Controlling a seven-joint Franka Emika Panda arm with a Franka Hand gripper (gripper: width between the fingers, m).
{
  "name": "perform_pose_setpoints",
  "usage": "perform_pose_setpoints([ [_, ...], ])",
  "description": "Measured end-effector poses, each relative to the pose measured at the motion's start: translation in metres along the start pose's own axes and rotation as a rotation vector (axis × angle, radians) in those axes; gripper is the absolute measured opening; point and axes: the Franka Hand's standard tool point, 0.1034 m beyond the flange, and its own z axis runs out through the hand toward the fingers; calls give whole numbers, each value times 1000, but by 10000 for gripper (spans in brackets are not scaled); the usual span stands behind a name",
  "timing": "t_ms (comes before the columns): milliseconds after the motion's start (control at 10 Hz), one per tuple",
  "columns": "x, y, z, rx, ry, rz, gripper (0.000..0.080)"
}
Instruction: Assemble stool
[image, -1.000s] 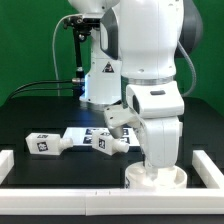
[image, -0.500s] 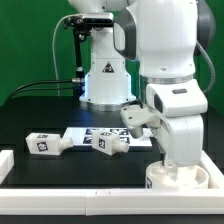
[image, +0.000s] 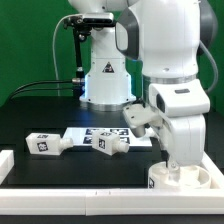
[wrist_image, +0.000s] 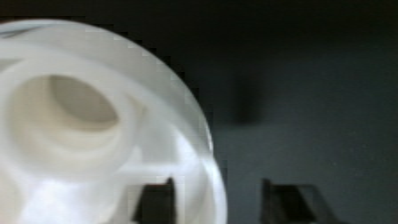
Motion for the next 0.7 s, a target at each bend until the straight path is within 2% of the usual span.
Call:
perform_pose_setpoints([
  [100,2,-2,-12,-8,-9,-5,268],
  [200,3,-8,-24,-19,-18,-15,452],
  [300,4,-14,-30,-28,-24,-19,575],
  [400,2,-15,-30,-41,-23,-15,575],
  [500,2,-16,-29,-37,-23,-15,634],
  [700,2,-16,-29,-33,-24,-19,645],
])
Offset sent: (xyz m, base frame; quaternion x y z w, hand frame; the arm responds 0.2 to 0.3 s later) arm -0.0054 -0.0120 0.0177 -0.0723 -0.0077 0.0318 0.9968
